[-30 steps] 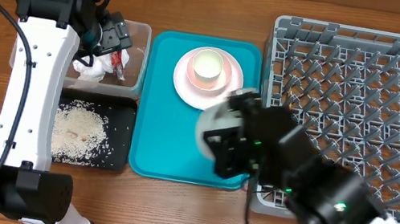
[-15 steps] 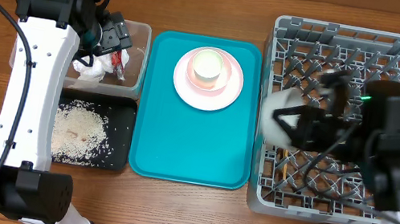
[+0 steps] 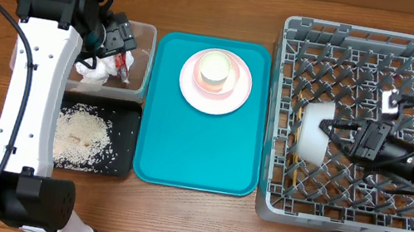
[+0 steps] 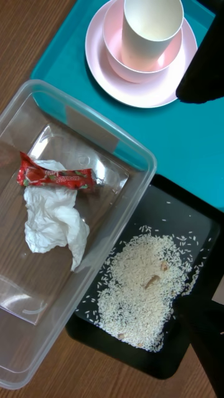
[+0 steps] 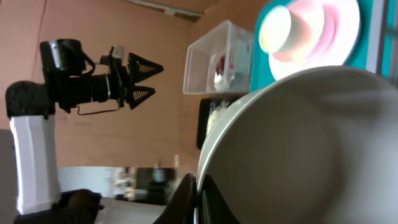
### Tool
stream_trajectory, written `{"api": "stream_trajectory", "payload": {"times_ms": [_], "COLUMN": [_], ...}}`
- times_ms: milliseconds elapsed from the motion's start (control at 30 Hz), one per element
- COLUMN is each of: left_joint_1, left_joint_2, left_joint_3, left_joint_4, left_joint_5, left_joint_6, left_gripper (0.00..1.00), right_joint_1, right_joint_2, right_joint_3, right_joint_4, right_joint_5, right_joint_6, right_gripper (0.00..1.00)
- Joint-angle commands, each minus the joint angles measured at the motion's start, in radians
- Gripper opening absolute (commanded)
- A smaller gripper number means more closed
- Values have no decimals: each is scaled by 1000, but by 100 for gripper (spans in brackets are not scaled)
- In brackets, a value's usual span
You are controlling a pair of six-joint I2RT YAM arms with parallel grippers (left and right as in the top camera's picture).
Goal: Sort waste into correct bins and load items into the dishwasher
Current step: 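Lift the white bowl and carry it right into the dish rack, then lower the bowl into the rack and open the right gripper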
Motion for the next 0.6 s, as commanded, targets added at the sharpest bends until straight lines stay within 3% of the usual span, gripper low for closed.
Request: {"api": "stream_trajectory", "payload": {"times_ms": [0,200,567], "left_joint_1": [0,0,0], "left_joint_2": [-2,-2,-2], "left_joint_3": [7,7,7], "left_joint_4": [2,2,2], "left_joint_5": [-9,-10,-9], "left_joint_6": [2,2,2], "left_gripper": [100,100,100], "right_joint_1": [-12,-12,-12], "right_joint_2": [32,100,164], "right_joint_3": [-81,-211,-284], "right_joint_4": [9,14,35], "right_joint_5": [-142,-339,-172], "right_joint_6": [-81,-217,-268], "right_gripper": [4,4,4]}}
